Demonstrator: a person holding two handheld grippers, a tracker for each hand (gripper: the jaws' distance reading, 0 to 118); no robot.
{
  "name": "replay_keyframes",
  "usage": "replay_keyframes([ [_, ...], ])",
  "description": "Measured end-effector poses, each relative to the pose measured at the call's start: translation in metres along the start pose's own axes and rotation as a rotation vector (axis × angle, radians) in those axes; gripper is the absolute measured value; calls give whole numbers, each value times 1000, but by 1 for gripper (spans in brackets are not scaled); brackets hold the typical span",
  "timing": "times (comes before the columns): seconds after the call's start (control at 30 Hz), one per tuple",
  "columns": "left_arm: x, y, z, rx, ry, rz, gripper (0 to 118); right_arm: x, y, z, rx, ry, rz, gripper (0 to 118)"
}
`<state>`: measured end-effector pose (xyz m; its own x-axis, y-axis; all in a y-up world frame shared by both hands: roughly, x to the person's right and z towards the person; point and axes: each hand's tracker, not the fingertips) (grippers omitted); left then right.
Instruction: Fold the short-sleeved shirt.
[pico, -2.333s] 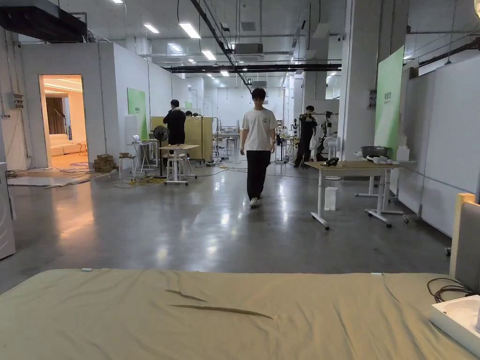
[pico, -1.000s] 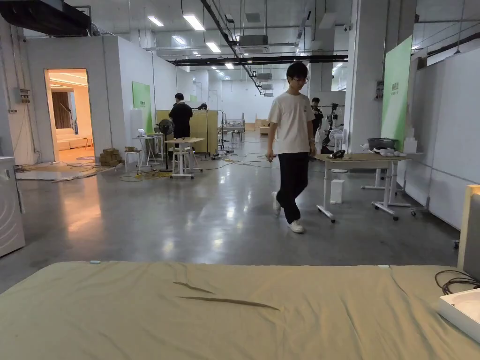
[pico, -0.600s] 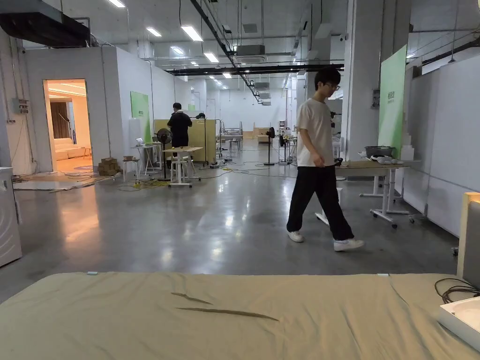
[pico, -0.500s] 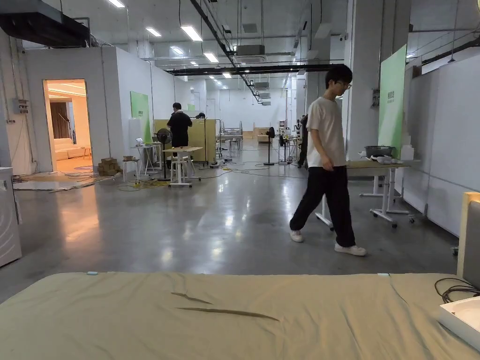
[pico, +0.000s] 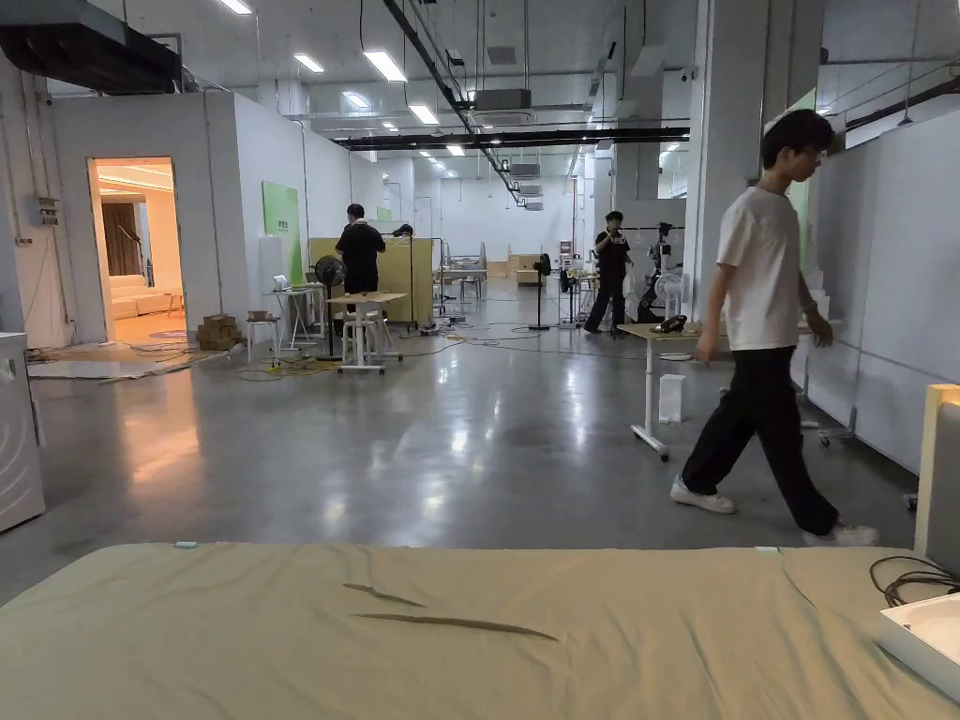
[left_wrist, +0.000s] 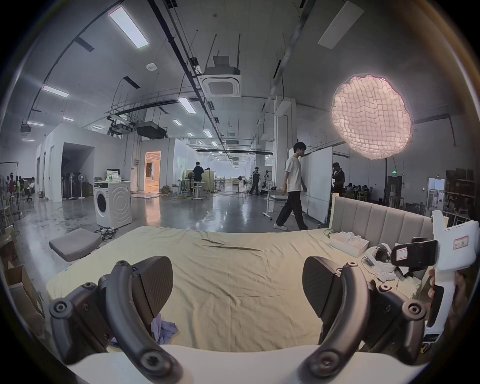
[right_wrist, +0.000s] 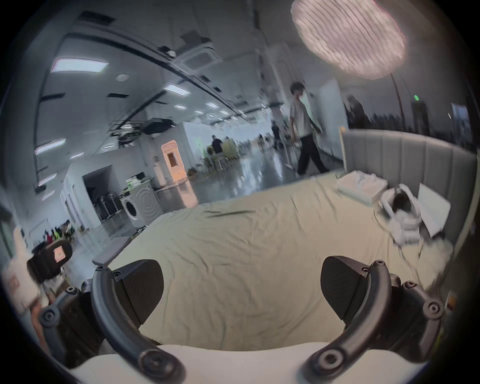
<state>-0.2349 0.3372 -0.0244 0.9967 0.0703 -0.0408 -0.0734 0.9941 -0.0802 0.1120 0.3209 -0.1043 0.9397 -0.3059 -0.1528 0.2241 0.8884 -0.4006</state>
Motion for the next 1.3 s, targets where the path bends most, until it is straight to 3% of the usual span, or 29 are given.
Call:
replay_keyframes([
  [0.1,1,0,2,11,-17,14,105,2,-9,-7,4,23,-23,118],
  [0.27,-3,0,2,5,-19,37,105,1,-6,-8,-23,-36,-74,118],
  [0.4,-5,1,2,9,-34,62,105,4,-1,-14,-54,-144,-206,115],
  [0.6,-4,2,2,8,-31,48,105,7,3,-22,-151,-223,-177,113],
  [0.77,-1,3,2,6,-37,40,105,7,1,-20,-122,-212,-130,114],
  [1.1,1,4,3,11,-39,31,105,12,2,-15,-87,-196,-129,114],
  [1.3,4,3,1,4,-45,20,105,18,3,1,6,13,-177,116],
])
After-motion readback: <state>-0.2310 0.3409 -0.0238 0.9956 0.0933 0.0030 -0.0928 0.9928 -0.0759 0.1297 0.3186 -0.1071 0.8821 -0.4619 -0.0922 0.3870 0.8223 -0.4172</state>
